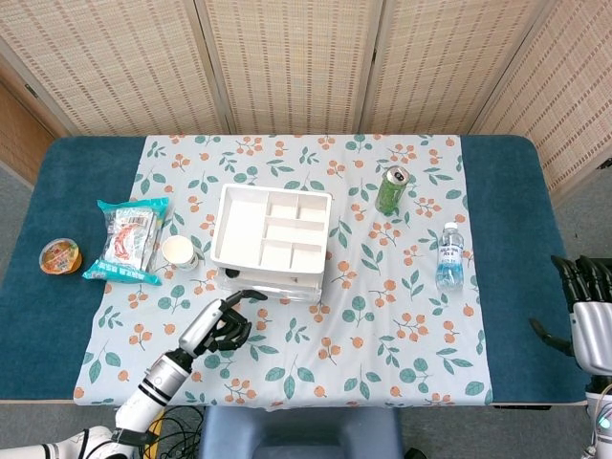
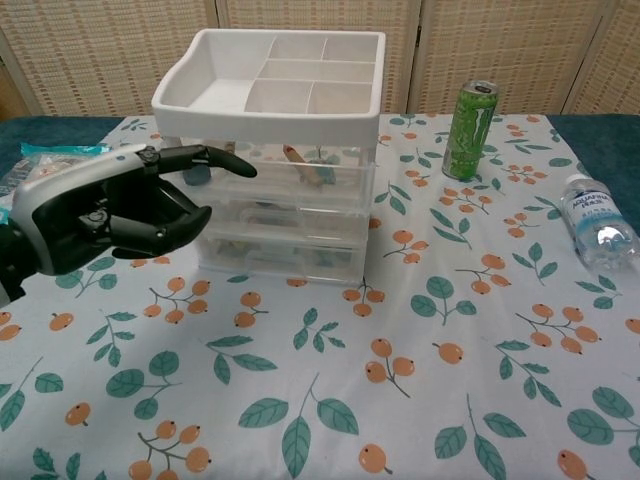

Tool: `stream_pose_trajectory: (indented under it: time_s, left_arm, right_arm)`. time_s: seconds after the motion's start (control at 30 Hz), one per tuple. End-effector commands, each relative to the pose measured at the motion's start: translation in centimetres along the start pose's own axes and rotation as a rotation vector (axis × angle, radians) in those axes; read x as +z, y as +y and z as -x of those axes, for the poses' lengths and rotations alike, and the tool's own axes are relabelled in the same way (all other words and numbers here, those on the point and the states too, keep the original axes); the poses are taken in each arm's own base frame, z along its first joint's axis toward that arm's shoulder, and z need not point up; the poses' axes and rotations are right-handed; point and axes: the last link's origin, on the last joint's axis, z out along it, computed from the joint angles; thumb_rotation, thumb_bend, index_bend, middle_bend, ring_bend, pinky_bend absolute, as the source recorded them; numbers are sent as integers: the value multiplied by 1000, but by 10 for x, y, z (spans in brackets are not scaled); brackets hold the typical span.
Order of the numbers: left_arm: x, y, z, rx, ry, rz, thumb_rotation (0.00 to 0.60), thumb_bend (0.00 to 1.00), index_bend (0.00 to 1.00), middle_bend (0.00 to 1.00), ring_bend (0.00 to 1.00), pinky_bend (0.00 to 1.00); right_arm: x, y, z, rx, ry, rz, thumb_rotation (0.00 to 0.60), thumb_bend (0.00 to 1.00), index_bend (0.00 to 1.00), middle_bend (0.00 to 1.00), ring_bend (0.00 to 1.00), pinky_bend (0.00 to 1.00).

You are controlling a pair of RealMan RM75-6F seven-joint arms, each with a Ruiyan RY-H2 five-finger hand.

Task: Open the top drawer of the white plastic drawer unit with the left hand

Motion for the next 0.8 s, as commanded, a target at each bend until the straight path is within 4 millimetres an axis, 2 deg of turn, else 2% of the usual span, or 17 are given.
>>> stream_pose_trajectory:
  time_s: [0.03, 0.3, 0.5, 0.8]
  left_arm:
    - [-3, 4, -14, 126, 24, 23, 600, 572, 242, 912, 1000, 1000]
    - [-1, 8, -28, 278, 16, 0, 600, 571, 195, 911, 999, 1000]
    - [1, 8, -30, 387, -5, -22, 600, 571, 184, 911, 999, 1000]
    - [4, 10, -28, 444, -35, -43, 600, 572, 193, 912, 1000, 1000]
  right_arm:
    - [1, -3, 1, 17, -30, 37, 600, 224, 53, 123, 72, 11]
    - [2, -1, 0, 7, -5, 2, 600, 224, 53, 123, 72, 11]
    - [2, 1, -1, 6, 4, -1, 600, 224, 53, 123, 72, 11]
    - [1, 4, 1, 7, 4, 5, 600, 224, 53, 123, 72, 11]
